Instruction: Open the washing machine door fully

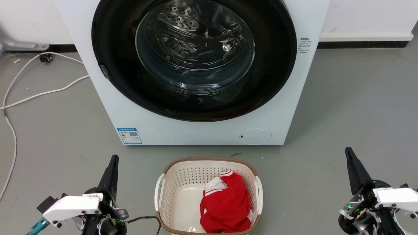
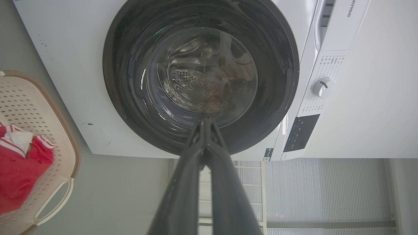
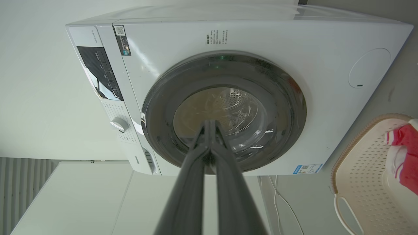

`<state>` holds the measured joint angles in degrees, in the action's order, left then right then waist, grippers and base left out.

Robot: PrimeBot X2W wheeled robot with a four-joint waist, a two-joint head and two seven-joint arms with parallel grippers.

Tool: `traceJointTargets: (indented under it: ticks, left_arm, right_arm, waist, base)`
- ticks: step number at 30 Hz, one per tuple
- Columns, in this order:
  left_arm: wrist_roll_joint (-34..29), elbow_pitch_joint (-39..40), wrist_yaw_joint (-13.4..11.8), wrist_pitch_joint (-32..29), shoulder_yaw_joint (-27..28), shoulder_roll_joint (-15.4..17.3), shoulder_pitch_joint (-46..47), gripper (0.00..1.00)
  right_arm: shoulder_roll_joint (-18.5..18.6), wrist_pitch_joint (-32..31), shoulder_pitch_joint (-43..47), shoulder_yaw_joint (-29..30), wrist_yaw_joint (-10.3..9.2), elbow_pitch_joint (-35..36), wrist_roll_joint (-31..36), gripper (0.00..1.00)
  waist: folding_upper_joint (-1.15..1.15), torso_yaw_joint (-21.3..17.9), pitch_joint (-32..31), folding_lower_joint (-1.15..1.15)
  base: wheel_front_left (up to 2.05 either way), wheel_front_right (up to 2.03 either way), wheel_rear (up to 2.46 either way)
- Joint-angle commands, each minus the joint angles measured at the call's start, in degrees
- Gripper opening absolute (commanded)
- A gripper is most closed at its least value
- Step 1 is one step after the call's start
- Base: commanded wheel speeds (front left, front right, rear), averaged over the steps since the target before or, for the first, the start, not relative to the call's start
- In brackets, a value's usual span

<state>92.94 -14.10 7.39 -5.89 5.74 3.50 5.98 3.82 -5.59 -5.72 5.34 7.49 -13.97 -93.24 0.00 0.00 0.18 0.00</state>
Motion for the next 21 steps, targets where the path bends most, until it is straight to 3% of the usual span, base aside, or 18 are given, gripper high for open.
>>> traceJointTargets:
  ticks: [1,9,10,21]
  left_arm:
    - [-0.20,-0.04,0.18,-0.13,0.05,0.00,0.47,0.00]
    - [-0.31,-0.05,0.18,-0.25,0.15,-0.07,0.48,0.00]
    - [-0.02,0.00,0.00,-0.01,0.06,-0.06,0.01,1.00]
    - [-2.49,1.45,-0.03,2.54,-1.97,-0.31,-0.76,1.00]
  right_arm:
    - [-0.11,-0.17,-0.86,0.14,0.00,-0.11,0.31,0.00]
    - [-0.19,-0.29,-0.87,0.25,0.00,-0.12,0.40,0.00]
    - [-0.10,-0.06,-0.01,0.14,0.00,-0.01,0.11,1.00]
    - [-0.32,2.48,1.38,-0.82,0.00,1.09,2.06,1.00]
  waist:
    - [0.00,0.00,0.00,0.00]
    - [0.00,0.00,0.00,0.00]
    - [0.00,0.00,0.00,0.00]
    - [0.00,0.09,0.01,0.00]
  base:
    - [0.00,0.00,0.00]
    - [0.00,0.00,0.00]
    - [0.00,0.00,0.00]
    - [0.00,0.00,0.00]
